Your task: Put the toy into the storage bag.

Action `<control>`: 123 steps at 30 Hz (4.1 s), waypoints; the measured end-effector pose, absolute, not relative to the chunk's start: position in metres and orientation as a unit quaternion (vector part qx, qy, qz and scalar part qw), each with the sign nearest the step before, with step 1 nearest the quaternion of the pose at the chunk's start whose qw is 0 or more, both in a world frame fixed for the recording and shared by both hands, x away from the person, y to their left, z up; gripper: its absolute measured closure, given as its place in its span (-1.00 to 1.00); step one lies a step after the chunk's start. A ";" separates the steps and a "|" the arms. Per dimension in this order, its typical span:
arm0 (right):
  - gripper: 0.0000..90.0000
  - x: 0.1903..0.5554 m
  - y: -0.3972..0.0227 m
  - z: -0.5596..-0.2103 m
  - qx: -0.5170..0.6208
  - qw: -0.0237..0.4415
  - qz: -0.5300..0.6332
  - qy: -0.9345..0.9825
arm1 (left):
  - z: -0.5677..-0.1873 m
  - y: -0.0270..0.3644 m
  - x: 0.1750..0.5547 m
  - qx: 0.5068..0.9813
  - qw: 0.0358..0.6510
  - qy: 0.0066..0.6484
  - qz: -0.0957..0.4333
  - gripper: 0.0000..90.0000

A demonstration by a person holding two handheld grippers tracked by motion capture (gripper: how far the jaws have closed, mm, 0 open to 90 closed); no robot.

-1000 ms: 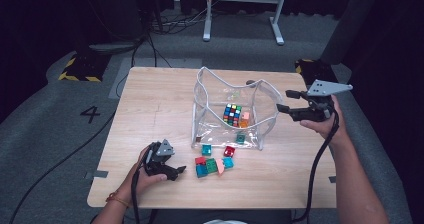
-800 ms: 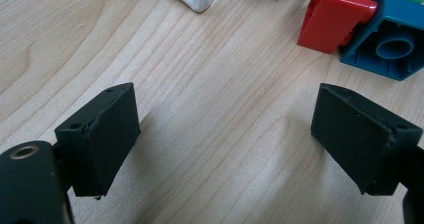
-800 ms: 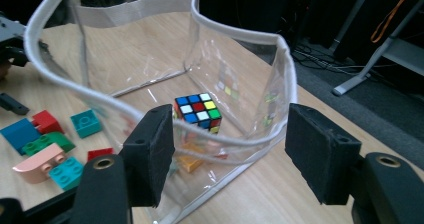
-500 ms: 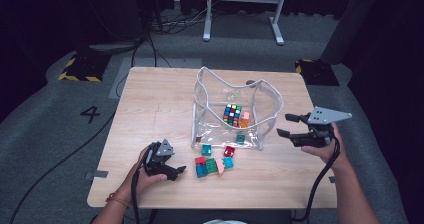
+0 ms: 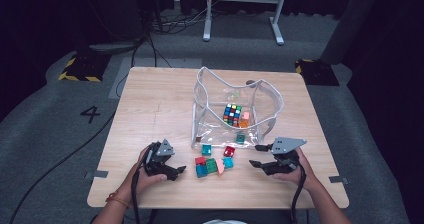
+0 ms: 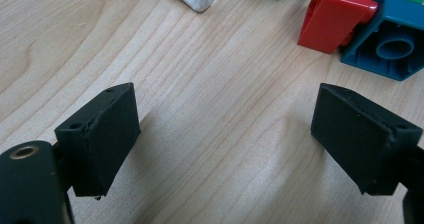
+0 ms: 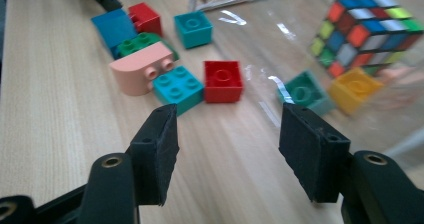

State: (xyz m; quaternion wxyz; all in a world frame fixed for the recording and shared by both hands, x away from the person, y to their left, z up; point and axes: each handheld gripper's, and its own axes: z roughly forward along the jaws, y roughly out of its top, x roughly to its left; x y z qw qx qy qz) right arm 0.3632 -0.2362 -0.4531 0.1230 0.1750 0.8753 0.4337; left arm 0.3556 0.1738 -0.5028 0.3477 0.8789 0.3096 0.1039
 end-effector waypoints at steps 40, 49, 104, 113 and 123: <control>0.31 0.378 -0.164 -0.501 0.123 0.052 0.415 0.900 | -0.503 0.174 0.355 0.879 0.348 0.310 0.102 -0.73; 0.32 0.372 -0.171 -0.497 0.130 0.052 0.415 0.899 | -0.503 0.174 0.356 0.879 0.348 0.310 0.104 -0.73; 0.32 0.421 -0.341 -0.392 0.302 0.228 0.454 0.807 | -0.503 0.174 0.356 0.879 0.348 0.310 0.102 -0.73; 0.32 0.451 -0.337 -0.359 0.313 0.257 0.446 0.798 | -0.503 0.174 0.356 0.879 0.347 0.310 0.104 -0.73; 0.32 0.479 -0.327 -0.329 0.314 0.265 0.451 0.792 | -0.503 0.174 0.356 0.879 0.348 0.308 0.103 -0.73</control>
